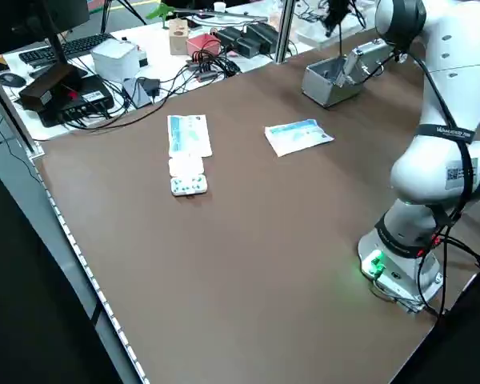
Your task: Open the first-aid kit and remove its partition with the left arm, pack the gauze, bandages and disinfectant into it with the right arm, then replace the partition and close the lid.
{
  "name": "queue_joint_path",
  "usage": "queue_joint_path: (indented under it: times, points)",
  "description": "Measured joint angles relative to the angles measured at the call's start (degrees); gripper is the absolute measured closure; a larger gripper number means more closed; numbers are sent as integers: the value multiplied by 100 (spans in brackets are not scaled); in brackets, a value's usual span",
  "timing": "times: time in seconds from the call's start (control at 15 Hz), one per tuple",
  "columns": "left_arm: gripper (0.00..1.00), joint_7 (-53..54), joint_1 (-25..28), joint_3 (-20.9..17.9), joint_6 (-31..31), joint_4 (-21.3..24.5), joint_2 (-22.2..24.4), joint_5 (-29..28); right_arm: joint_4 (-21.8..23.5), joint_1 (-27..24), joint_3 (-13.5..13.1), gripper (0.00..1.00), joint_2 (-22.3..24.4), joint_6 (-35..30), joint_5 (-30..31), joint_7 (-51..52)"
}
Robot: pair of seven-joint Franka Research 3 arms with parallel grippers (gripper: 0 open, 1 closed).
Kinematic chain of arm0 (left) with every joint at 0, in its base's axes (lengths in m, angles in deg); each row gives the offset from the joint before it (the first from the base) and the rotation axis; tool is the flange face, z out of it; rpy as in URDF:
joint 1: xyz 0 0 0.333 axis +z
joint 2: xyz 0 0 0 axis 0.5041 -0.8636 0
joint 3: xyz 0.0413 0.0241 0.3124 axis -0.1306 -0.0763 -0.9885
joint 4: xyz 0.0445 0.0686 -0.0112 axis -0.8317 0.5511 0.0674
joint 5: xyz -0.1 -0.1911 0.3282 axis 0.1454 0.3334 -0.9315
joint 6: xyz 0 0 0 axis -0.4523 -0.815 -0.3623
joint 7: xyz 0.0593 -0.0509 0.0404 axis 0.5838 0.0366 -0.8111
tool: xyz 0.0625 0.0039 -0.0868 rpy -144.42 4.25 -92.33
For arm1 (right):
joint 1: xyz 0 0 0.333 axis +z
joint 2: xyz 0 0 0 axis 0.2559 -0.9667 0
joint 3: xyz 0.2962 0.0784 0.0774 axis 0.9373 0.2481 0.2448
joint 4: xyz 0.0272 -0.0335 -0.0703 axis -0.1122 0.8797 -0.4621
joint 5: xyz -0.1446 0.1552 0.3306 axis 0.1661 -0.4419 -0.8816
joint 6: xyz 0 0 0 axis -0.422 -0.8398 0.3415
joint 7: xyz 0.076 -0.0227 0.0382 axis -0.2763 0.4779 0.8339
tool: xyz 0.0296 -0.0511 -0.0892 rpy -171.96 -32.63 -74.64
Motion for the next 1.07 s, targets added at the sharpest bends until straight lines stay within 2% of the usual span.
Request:
queue_joint_path:
  times: [0.07,0.13,0.27,0.4,0.67,0.87,1.07]
  points:
    - [96,3,325,-5,-340,1,199,0,-125,18,355,57,57,21,-158,-601]
    - [96,25,485,-10,-501,8,252,0,-223,26,541,57,70,38,-205,-871]
    - [96,71,755,-26,-730,89,265,-1,-446,54,891,57,80,205,-227,-1359]
    - [96,105,967,-64,-775,303,207,-181,-568,151,1116,57,89,682,-236,-1760]
    - [96,274,1294,-72,-492,618,-289,-1032,-576,628,1181,57,57,2109,-239,-2489]
    - [96,630,1526,-78,136,639,-774,-1169,-561,976,1165,57,-39,2783,-233,-2768]
    - [96,897,1722,-80,891,664,-1119,-1192,-551,1246,1047,57,-170,3106,-230,-2957]
